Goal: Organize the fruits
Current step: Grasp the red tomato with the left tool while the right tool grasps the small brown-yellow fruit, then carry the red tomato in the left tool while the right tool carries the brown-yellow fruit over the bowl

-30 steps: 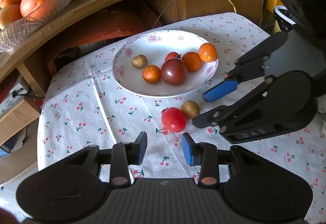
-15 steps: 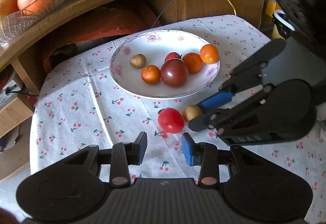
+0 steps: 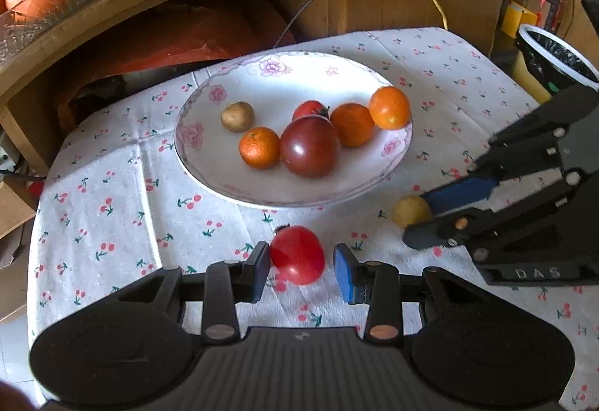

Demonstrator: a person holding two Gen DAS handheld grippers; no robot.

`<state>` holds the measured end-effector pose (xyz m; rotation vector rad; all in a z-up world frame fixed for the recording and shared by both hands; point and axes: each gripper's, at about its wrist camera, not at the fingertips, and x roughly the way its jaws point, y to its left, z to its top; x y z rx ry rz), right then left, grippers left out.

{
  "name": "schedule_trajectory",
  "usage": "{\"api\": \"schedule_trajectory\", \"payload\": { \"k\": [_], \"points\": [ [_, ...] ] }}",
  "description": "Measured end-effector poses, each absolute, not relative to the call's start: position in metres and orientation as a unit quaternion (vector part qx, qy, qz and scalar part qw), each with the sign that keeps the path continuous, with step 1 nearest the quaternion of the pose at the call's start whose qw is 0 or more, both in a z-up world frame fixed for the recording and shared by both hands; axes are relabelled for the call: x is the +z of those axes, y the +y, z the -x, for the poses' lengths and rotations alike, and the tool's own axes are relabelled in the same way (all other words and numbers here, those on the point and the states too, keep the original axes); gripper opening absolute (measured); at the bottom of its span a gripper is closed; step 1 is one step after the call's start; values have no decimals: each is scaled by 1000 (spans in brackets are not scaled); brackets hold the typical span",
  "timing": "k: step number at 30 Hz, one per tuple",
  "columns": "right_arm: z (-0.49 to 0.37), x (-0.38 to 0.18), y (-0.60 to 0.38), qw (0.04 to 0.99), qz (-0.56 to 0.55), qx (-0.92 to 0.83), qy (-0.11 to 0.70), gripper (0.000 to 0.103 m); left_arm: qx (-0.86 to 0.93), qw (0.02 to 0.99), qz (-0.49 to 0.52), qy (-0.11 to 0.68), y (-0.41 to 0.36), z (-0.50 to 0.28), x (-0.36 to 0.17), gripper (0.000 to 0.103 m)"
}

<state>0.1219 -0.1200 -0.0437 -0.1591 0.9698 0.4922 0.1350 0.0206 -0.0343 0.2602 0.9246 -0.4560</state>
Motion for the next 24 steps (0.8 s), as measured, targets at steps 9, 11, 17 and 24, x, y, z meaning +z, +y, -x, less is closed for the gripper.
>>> {"api": "schedule_trajectory", "payload": {
  "k": [9,11,17,24],
  "points": [
    [-120,-43,-122,857,85,224,457,18,-204,865,-137,437,15,-131,-33,37],
    [-118,-42,-121,855,89,226,458,18,-209,863,-135,440,15,-129,-31,37],
    [-106,-37,-120,849,97,231,465,18,-237,852,-148,444,6,-110,-28,37],
    [-85,-37,-122,843,112,225,476,19,-259,841,-164,445,1,-87,-29,38]
  ]
}}
